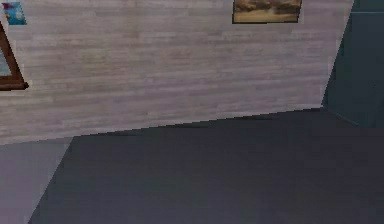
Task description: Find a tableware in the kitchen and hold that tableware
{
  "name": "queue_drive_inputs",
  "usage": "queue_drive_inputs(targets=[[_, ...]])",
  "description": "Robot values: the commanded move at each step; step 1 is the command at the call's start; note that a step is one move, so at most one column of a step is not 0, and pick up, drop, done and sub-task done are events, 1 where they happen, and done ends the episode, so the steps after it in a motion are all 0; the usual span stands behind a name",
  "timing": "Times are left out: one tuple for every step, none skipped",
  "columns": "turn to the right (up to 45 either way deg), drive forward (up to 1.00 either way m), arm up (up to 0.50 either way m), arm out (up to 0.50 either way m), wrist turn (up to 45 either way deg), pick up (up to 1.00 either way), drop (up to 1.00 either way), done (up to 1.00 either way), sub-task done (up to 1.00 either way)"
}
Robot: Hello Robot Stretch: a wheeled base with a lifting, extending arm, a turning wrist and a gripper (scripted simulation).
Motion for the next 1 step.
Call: queue_drive_inputs(targets=[[0.0, 0.0, 0.0, 0.0, 27.0, 0.0, 0.0, 0.0, 0.0]])
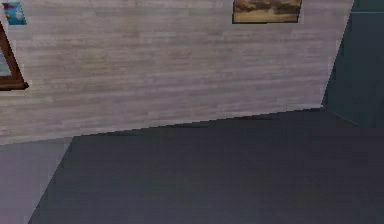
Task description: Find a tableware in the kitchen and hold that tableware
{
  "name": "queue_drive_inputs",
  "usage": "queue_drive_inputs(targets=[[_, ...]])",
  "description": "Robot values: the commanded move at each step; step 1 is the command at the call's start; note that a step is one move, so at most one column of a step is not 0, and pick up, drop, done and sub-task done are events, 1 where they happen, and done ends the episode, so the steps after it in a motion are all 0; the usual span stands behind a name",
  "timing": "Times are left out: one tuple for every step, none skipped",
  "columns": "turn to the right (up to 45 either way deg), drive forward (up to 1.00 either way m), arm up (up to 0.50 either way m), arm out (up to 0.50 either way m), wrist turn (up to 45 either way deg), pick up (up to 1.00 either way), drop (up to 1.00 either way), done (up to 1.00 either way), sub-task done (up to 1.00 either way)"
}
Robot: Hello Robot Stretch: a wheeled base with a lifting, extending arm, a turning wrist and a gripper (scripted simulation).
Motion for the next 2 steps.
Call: queue_drive_inputs(targets=[[0.0, 0.0, -0.3, 0.0, 0.0, 0.0, 0.0, 0.0, 0.0], [0.0, 0.0, 0.0, 0.0, 0.0, 1.0, 0.0, 0.0, 0.0]])
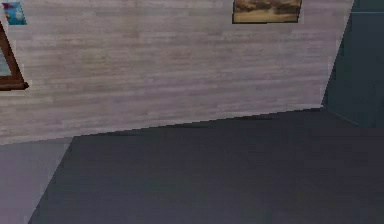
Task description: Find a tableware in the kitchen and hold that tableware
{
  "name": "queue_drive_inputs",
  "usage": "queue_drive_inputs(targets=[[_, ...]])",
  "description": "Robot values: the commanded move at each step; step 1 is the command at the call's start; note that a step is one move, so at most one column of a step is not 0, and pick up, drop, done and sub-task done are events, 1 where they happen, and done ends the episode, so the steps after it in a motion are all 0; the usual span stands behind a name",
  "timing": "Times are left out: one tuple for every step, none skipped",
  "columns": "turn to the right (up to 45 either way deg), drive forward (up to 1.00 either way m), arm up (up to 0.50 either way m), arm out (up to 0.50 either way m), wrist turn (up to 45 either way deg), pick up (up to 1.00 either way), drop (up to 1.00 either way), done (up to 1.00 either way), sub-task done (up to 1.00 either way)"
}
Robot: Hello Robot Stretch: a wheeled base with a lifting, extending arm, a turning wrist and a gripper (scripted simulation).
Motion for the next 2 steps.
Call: queue_drive_inputs(targets=[[0.0, 0.0, 0.1, 0.0, 0.0, 0.0, 0.0, 0.0, 0.0], [0.0, 0.0, 0.0, 0.0, 0.0, 0.0, 0.0, 1.0, 0.0]])
